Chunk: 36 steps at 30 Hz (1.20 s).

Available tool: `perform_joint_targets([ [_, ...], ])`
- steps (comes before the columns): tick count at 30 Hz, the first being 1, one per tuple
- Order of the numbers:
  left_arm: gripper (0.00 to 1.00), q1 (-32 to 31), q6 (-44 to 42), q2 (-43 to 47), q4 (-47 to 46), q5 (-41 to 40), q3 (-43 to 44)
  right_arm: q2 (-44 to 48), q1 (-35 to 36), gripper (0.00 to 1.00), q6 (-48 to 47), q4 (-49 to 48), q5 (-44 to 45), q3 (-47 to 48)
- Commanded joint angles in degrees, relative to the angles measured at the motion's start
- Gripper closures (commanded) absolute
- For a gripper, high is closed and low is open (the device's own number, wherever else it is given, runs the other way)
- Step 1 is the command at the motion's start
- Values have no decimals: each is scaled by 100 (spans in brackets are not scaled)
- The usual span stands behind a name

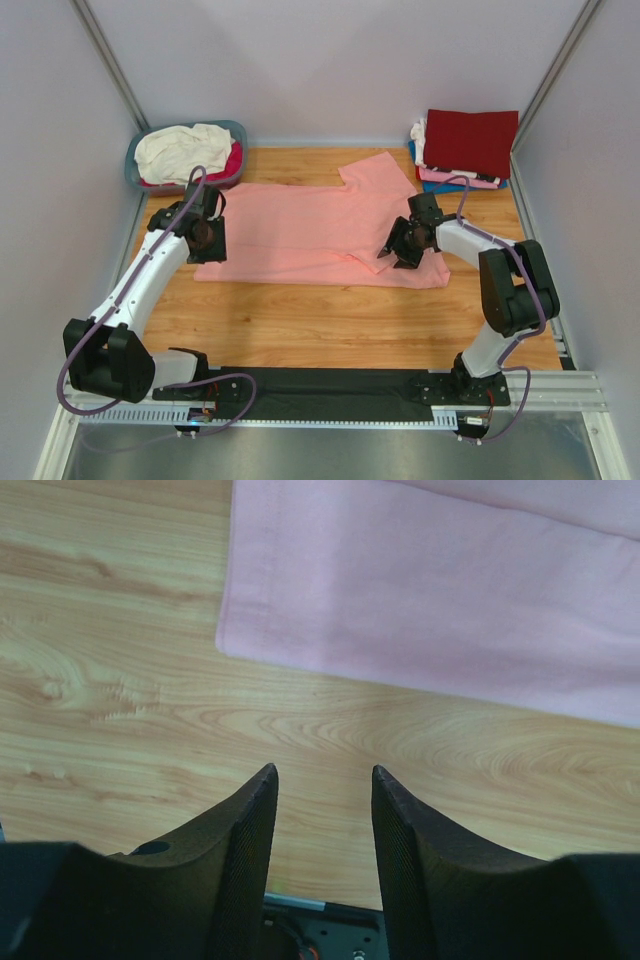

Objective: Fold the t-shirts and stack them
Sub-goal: Fold the tshirt

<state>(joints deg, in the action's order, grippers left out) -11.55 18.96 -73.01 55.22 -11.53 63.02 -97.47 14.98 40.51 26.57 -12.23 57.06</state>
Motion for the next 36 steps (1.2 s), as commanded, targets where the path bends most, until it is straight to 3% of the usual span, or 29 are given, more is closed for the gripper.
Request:
perform_joint_targets([
  [1, 50, -14, -112, 85, -108, 54, 87, -114, 40, 45, 36, -301, 63, 60],
  [19, 51, -14, -112, 147, -108, 28, 70, -343, 31, 52, -96, -47, 186, 657],
  [23, 51, -14, -112, 138, -108, 28, 61, -299, 31, 67, -140, 33, 125, 745],
  [25, 51, -14, -112, 130, -108, 28, 70, -325, 31, 69, -157, 41, 115, 780],
  [29, 51, -14, -112, 129, -108, 28, 70, -378, 31, 97, -184, 33, 1, 816],
  [30, 51, -14, -112, 129, -99, 28, 70, -395, 31, 100, -184, 33, -7, 833],
  [36, 51, -14, -121, 138, -91, 28, 70, -544, 31, 100, -245, 304, 19, 1341],
])
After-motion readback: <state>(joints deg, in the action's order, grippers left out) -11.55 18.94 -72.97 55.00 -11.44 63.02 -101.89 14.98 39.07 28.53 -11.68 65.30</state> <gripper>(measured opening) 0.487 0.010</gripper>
